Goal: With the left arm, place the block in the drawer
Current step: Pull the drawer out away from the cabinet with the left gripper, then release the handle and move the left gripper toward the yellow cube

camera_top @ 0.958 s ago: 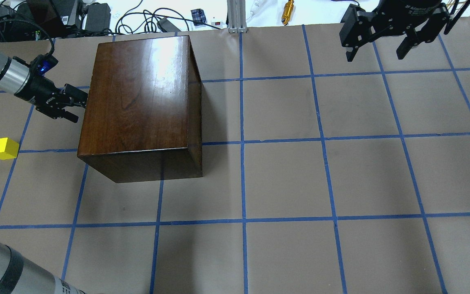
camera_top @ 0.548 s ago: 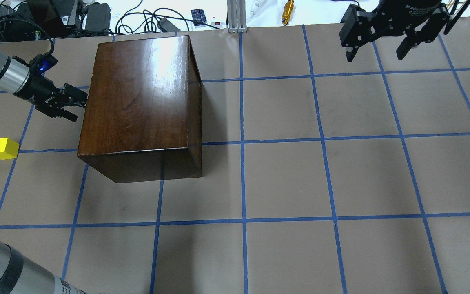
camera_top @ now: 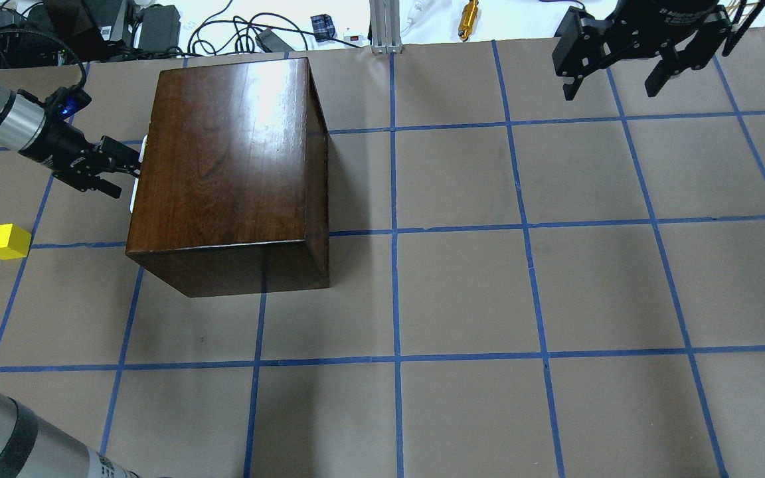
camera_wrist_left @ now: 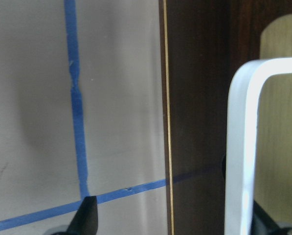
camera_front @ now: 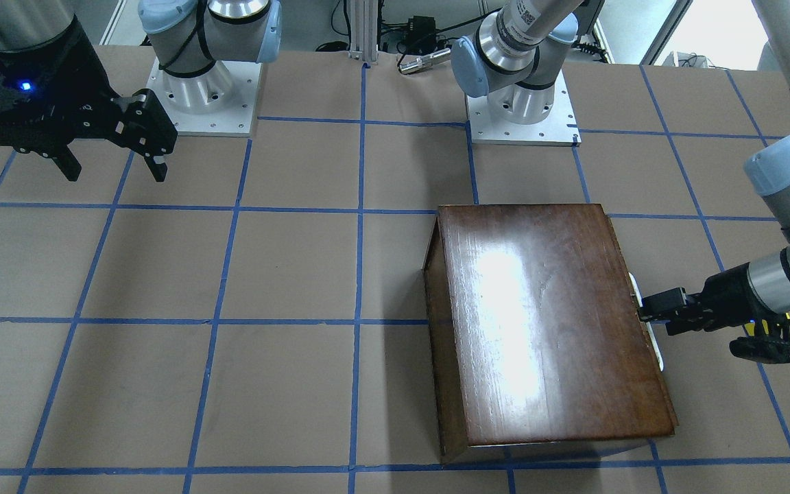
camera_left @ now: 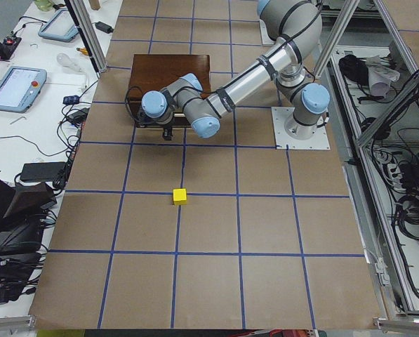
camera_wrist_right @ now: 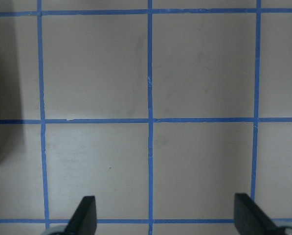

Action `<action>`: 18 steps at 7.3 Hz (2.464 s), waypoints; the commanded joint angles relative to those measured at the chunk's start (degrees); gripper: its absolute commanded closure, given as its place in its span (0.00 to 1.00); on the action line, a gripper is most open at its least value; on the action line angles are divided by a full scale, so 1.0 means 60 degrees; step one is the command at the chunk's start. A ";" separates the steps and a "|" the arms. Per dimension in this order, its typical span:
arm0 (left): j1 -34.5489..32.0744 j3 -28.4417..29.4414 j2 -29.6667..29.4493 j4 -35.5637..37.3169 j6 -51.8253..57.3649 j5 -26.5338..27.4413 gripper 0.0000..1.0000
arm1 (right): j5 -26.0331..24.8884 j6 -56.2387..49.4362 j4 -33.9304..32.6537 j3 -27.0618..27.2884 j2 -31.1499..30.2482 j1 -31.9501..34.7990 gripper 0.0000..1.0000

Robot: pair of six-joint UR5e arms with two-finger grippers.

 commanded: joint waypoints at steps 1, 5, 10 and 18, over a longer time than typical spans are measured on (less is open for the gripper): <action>0.0044 0.0013 0.0009 0.0086 0.0008 0.0298 0.00 | -0.0007 0.0000 0.0000 0.0000 -0.0011 -0.0010 0.00; 0.0248 0.0130 0.0024 0.0086 0.0081 0.0576 0.00 | -0.0007 0.0000 0.0000 0.0000 0.0004 0.0004 0.00; 0.0703 0.0144 0.0024 0.0086 0.0111 0.0591 0.00 | 0.0008 0.0000 0.0000 0.0000 -0.0011 0.0004 0.00; 0.1275 0.0203 0.0009 0.0100 0.0155 0.0577 0.00 | 0.0008 0.0000 0.0000 0.0000 0.0004 0.0004 0.00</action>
